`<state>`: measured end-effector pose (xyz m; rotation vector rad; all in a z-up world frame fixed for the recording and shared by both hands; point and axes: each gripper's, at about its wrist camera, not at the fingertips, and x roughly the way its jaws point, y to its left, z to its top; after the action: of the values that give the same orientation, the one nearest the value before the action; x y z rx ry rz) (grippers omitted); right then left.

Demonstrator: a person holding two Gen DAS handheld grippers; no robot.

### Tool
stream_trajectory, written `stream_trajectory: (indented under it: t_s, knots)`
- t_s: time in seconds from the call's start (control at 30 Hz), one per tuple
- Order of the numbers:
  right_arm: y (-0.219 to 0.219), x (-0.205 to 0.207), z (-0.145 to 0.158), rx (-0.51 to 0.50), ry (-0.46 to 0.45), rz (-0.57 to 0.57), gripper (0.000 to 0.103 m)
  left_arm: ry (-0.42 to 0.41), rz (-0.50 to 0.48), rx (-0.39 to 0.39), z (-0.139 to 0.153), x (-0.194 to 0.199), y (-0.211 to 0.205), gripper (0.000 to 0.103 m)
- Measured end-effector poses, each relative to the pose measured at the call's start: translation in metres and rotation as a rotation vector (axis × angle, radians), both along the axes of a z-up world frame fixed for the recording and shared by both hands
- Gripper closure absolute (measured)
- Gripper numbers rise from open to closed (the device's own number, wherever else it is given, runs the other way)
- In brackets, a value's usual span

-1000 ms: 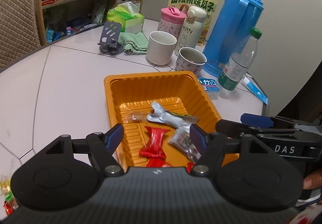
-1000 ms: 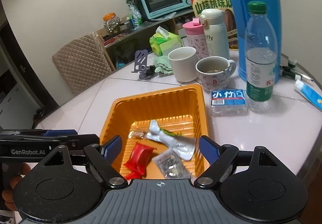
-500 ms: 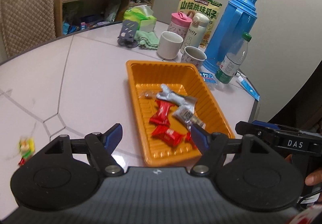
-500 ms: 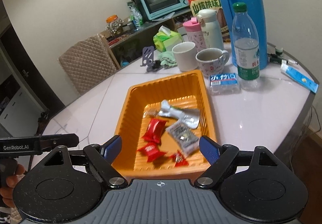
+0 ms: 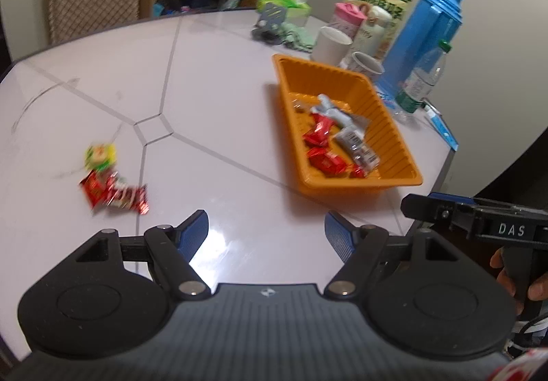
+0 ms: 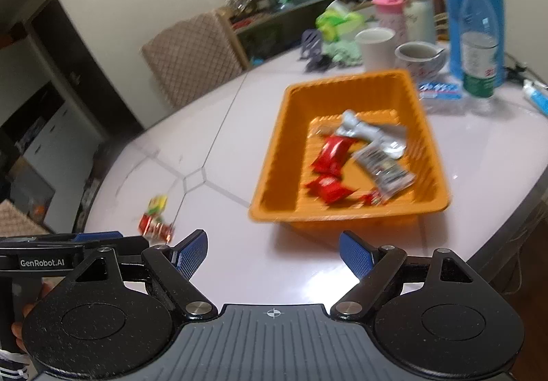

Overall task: Organize snacks
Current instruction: 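Move both open grippers back toward the remaining snacks on the table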

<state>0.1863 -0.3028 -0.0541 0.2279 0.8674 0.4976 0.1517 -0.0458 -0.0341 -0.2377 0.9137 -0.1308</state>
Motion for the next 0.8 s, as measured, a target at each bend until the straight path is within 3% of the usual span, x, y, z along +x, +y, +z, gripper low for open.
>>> stream_trajectory:
  t_s: [0.43, 0.8]
  knots:
    - [0.072, -0.009, -0.028, -0.013, 0.053, 0.164, 0.019, 0.021, 0.13, 0.037, -0.011, -0.029, 0.045, 0.031]
    - [0.134, -0.008, -0.044, -0.055, 0.023, 0.292, 0.019, 0.042, 0.225, 0.089, -0.023, -0.042, 0.089, 0.031]
